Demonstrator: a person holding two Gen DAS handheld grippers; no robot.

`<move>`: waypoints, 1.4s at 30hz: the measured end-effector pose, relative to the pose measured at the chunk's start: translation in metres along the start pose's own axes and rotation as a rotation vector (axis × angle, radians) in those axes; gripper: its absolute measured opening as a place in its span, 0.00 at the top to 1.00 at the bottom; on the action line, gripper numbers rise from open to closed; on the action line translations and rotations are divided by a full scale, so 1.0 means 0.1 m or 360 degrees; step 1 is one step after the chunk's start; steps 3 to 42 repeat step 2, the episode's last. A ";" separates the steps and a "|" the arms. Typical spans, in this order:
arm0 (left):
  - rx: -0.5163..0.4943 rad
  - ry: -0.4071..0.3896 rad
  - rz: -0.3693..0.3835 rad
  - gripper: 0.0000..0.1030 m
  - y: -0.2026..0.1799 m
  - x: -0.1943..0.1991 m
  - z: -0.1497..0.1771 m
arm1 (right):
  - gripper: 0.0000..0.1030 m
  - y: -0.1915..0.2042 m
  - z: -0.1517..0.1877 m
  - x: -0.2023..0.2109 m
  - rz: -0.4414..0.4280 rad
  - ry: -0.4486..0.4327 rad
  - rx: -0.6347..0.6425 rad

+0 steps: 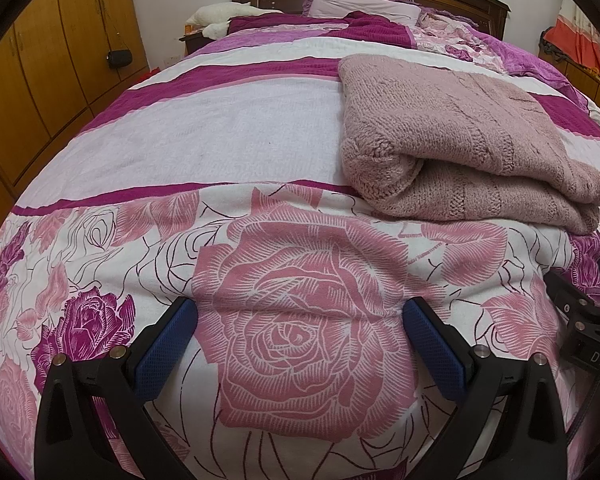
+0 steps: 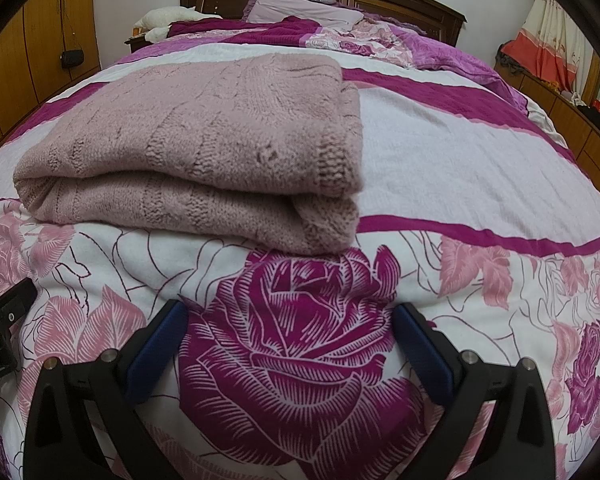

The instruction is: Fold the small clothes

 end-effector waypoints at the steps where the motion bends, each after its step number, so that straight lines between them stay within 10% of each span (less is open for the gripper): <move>1: -0.0001 -0.0002 0.0000 0.16 0.00 0.00 0.00 | 0.00 0.00 0.00 0.00 0.0000 0.0000 0.0000; 42: 0.0000 -0.0004 -0.0001 0.16 0.00 0.00 0.00 | 0.00 0.00 0.00 0.00 0.0000 0.0000 0.0000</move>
Point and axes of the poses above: each gripper's, at about its wrist camera, not at the fingertips, and x roughly against the way its jaws point, y to its left, z to its underside, the point moved 10 cm from there along -x, roughly the way its jaws point, and after that the axes turned 1 degree about -z, right-handed, at the moved point
